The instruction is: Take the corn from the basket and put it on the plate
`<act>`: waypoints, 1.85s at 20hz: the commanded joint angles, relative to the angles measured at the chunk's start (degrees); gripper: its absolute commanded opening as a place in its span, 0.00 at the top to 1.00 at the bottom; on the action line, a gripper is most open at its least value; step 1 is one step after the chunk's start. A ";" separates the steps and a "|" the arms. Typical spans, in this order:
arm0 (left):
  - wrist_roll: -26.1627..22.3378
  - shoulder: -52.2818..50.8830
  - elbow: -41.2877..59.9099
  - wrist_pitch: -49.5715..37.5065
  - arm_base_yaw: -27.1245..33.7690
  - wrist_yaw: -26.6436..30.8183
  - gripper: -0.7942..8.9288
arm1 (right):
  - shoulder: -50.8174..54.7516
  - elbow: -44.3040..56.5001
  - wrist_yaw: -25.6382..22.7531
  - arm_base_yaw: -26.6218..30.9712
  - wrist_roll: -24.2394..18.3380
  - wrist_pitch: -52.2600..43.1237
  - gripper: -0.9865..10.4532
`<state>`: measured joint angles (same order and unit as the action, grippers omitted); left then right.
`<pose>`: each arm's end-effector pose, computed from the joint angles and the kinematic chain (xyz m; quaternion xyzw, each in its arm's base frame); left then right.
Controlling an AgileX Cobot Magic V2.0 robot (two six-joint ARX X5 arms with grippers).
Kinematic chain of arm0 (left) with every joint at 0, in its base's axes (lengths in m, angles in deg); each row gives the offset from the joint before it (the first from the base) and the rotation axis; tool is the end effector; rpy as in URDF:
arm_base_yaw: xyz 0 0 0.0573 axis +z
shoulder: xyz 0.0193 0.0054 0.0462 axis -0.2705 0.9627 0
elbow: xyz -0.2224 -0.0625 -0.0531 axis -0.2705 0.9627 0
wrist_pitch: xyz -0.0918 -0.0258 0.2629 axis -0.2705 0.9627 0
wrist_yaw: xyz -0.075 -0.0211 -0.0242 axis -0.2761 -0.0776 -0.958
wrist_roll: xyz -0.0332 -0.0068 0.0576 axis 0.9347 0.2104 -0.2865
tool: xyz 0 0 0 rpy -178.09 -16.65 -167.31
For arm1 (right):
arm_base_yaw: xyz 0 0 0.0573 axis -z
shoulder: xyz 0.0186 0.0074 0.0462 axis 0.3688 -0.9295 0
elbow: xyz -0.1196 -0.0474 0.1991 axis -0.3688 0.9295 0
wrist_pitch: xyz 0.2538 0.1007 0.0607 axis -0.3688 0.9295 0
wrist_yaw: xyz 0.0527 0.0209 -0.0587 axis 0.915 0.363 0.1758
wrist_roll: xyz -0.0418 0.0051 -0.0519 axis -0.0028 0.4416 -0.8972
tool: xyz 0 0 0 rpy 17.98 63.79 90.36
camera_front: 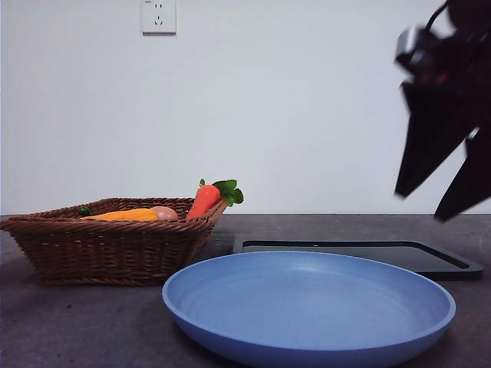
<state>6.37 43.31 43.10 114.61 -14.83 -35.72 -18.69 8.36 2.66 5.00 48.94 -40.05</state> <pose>0.1585 -0.0242 0.2685 -0.1358 0.3209 -0.2461 0.9045 0.2585 0.1005 0.1608 0.0522 0.5498 0.3081 0.7747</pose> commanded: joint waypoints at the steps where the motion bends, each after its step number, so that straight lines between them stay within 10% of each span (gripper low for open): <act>1: 0.11 0.28 -0.96 -0.61 -0.15 -0.15 0.50 | -4.72 -0.96 0.02 -1.14 0.33 -2.38 0.66; 13: 0.11 0.31 -0.96 -0.61 -0.20 -0.15 0.50 | -16.00 -0.96 -0.17 -3.43 0.24 -7.23 0.91; 24: -0.63 13.31 -9.64 -4.98 -3.30 0.83 0.50 | -2.58 -2.58 2.82 -3.37 0.83 0.37 0.91; 37: -12.04 53.35 -26.95 -12.90 -21.68 27.39 0.50 | 18.25 -2.58 2.62 -3.19 6.93 3.58 0.91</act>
<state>-3.99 95.66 17.13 102.13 -36.30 -8.71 -0.13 6.81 4.89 1.89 54.45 -36.01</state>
